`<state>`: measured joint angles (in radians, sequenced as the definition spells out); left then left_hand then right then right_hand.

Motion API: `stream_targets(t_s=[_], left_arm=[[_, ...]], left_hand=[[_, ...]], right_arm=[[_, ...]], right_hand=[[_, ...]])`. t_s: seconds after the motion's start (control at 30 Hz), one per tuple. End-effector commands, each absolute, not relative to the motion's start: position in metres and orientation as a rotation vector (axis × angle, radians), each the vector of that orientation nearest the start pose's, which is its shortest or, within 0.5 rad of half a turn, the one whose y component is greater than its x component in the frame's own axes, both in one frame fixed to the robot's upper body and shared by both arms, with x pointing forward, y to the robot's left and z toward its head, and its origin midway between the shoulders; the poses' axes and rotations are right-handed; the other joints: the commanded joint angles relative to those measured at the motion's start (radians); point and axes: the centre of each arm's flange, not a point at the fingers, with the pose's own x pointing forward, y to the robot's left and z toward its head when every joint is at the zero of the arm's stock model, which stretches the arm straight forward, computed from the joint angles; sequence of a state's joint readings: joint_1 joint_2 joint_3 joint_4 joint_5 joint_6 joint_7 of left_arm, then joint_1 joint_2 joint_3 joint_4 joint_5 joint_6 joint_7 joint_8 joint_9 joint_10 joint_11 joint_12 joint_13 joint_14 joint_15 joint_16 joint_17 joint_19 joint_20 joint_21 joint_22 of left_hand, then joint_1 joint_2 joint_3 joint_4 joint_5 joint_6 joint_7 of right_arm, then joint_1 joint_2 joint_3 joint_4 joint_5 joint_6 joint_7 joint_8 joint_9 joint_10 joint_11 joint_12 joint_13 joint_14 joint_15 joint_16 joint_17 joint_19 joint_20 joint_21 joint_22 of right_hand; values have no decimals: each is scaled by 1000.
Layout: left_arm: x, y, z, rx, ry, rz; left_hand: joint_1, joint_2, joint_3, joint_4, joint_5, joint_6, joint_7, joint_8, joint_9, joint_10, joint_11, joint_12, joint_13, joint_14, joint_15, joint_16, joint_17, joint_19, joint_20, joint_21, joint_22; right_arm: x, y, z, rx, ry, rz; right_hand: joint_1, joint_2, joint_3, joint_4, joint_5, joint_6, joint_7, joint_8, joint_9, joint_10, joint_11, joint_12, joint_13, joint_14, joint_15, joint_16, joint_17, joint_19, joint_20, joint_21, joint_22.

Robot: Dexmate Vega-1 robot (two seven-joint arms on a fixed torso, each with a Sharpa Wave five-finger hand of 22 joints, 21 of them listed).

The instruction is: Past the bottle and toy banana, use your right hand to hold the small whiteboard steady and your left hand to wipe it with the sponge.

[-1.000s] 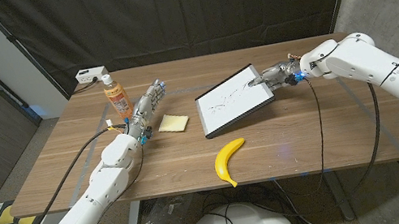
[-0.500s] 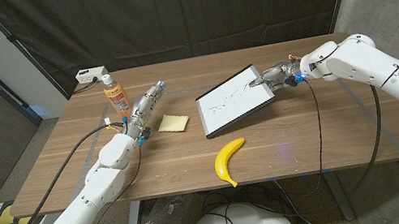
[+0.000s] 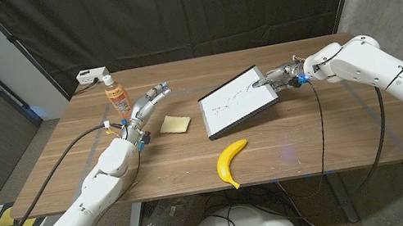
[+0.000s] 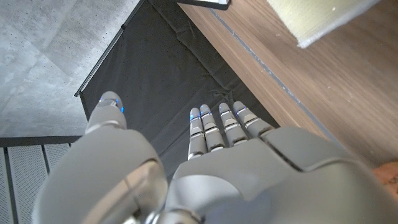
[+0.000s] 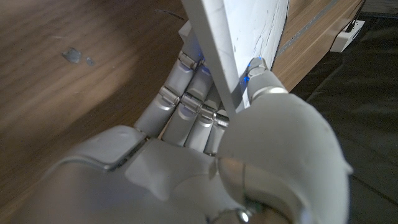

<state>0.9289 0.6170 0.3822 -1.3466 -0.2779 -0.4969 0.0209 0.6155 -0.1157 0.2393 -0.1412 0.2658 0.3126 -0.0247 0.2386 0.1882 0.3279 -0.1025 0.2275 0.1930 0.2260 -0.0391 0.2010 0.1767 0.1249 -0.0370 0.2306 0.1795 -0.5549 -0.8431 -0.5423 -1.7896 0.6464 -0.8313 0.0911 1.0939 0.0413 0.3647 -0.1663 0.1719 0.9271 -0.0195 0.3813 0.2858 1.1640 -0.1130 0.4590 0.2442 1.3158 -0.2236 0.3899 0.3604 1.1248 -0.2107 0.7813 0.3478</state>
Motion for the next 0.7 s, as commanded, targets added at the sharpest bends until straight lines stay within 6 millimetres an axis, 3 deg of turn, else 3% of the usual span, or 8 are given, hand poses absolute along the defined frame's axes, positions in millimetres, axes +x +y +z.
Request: stream_targets(t_s=[0.03,0.2,0.3,0.4,0.5,0.7], left_arm=[[591,299,-39,529,-858,-92],[585,303,-37,556,-883,-48],[582,308,-35,590,-899,-16],[581,312,-31,627,-902,-14],[581,316,-29,667,-892,-20],[578,319,-22,787,-896,3]], left_hand=[[61,5,10,-14,12,43,-12,15,5,47,-17,14,3,38,-46,10,2,43,-9,13,3],[103,-9,8,-22,13,74,-19,20,5,81,-27,18,3,69,-54,12,1,67,-7,15,3],[104,-43,-13,-22,12,77,-26,17,5,84,-32,13,3,74,-56,9,2,73,2,12,2],[111,-53,-23,-22,14,90,-33,19,5,98,-41,15,3,87,-66,10,2,81,-5,12,2],[135,-41,-20,-23,19,97,-37,19,5,108,-55,14,3,93,-69,9,2,85,-8,11,3],[222,7,8,-23,25,137,-44,23,6,140,-50,14,4,127,-78,10,2,112,-14,13,4]], right_arm=[[618,-263,48,-511,55,305],[619,-263,51,-507,55,298],[619,-263,52,-500,52,285],[619,-263,53,-494,52,278],[621,-264,54,-489,53,273],[625,-263,57,-492,53,268]], right_hand=[[73,64,8,3,5,2,0,-4,6,0,3,2,6,-3,3,-3,3,0,-19,10,2],[73,64,8,4,4,2,-1,-5,7,-2,6,1,8,-4,3,-4,4,-2,-19,12,1],[74,65,8,5,4,1,-2,-7,7,-4,5,1,9,-4,3,-5,4,-4,-19,12,0],[75,66,8,6,3,1,-4,-7,7,-2,6,1,10,-4,3,-5,5,-6,-19,14,0],[75,66,7,7,3,1,-3,-8,8,-2,6,1,10,-4,4,-5,6,-7,-19,15,-1],[75,66,6,8,3,0,-4,-9,9,-4,5,-1,10,-5,4,-6,7,-9,-19,16,-2]])
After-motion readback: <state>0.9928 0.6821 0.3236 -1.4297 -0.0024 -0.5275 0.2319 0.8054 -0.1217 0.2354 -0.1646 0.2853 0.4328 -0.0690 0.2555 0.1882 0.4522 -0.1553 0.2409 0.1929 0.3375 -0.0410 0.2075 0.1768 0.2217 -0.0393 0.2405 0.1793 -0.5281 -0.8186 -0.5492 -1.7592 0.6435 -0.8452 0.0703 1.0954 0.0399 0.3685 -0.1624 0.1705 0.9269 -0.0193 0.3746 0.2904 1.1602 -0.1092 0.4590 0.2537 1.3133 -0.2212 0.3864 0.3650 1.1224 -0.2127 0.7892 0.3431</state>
